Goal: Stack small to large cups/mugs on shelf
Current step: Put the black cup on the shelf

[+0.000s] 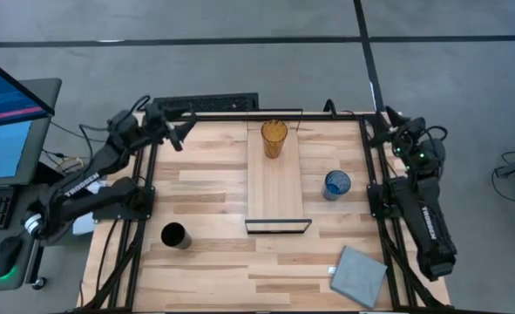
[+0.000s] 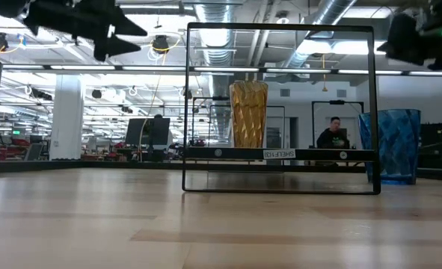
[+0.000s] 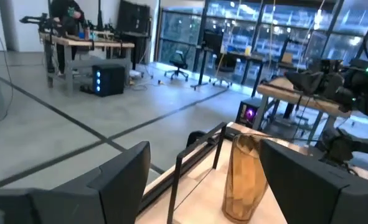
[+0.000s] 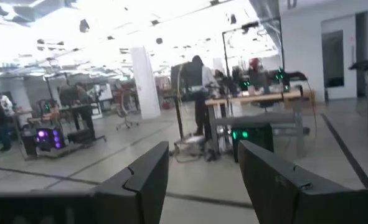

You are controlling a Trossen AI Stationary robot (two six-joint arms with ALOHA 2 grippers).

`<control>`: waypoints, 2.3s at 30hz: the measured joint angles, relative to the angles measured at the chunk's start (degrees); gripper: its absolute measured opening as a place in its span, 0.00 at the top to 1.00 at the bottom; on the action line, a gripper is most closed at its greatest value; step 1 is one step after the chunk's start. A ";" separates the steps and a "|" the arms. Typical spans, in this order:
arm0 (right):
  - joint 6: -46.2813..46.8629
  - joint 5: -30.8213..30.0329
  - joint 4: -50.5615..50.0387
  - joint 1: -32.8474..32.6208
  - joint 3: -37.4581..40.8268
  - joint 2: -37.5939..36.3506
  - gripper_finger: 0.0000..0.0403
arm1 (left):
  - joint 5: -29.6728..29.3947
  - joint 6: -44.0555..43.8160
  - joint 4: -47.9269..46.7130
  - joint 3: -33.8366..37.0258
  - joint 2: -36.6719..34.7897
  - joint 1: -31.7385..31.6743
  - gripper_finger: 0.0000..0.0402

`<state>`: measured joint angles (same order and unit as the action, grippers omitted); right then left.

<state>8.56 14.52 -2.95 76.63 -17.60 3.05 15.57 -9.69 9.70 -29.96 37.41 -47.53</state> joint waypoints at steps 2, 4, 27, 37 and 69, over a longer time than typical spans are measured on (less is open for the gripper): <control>0.00 -0.03 0.03 -0.47 -2.03 0.96 0.47 | 0.26 -1.55 2.00 2.50 -1.54 0.00 0.27; 0.00 -0.04 0.02 -0.86 -3.24 1.46 0.47 | 1.10 -2.64 1.82 4.04 -2.82 0.00 0.27; 1.03 -0.04 -8.82 -1.26 -3.72 1.50 0.47 | 16.42 -0.84 -18.63 -2.29 -6.00 1.09 0.27; -0.03 -1.93 -11.63 -1.24 -3.72 1.50 0.47 | 21.61 -13.33 -31.83 -8.43 -6.03 1.25 0.27; -0.02 -5.81 -19.36 -1.24 -3.70 1.50 0.47 | -3.82 -14.46 -34.73 -8.45 -0.04 1.27 0.27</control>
<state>8.54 8.71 -22.31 75.40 -21.30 4.56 11.75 -24.15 -25.03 -38.41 37.36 -46.26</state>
